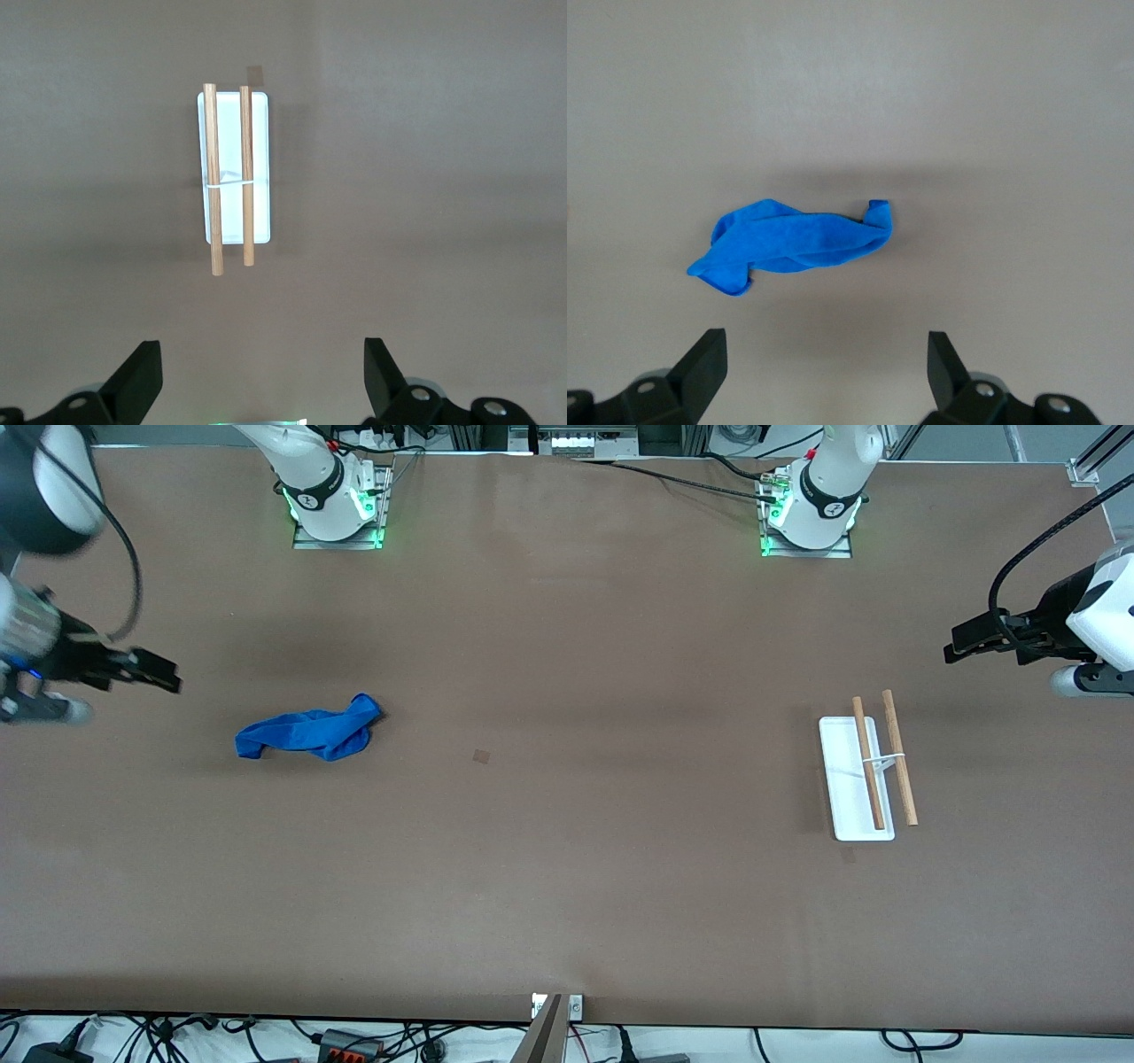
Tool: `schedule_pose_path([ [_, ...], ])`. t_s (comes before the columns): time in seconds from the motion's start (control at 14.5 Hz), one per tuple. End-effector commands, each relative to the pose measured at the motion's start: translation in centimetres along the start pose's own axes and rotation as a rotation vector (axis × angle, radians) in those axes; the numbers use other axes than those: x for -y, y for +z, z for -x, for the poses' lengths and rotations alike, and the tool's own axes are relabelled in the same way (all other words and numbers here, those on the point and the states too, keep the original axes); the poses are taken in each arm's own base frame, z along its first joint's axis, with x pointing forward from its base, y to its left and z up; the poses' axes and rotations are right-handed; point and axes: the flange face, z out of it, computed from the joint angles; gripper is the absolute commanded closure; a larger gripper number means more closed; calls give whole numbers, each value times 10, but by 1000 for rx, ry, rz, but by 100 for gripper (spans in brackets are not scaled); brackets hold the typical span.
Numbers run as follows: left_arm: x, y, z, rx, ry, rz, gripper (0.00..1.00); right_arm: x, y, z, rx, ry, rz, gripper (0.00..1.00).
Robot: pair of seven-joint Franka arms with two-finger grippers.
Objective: Pass towel and hang on rack
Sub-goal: 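Move the right gripper down to the blue towel, then close the right gripper on the blue towel's end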
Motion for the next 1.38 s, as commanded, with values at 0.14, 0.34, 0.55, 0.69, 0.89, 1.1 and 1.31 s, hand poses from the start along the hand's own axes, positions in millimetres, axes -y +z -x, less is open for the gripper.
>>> schedule_pose_path([
  [0.14, -7, -26, 11, -5, 20, 9, 0, -10, 115, -41, 148, 79, -120, 0],
  [0.34, -24, -23, 11, 4, 52, 7, 0, -41, 176, -49, 223, 182, -198, 0],
  [0.55, -24, -18, 11, 22, 54, 3, 0, -75, 204, -46, 261, 264, -239, 0],
  [0.69, -23, -17, 11, 33, 52, 1, 0, -90, 221, -48, 265, 337, -237, 0],
  [0.89, -23, -18, 13, 34, 66, -8, 0, -101, 251, -48, 290, 413, -296, 0],
  [1.1, -20, -19, 11, 29, 59, -6, 0, -101, 267, -47, 324, 446, -319, 0],
  [1.31, -18, -17, 11, 38, 63, -4, 0, -104, 275, -45, 338, 464, -345, 0],
])
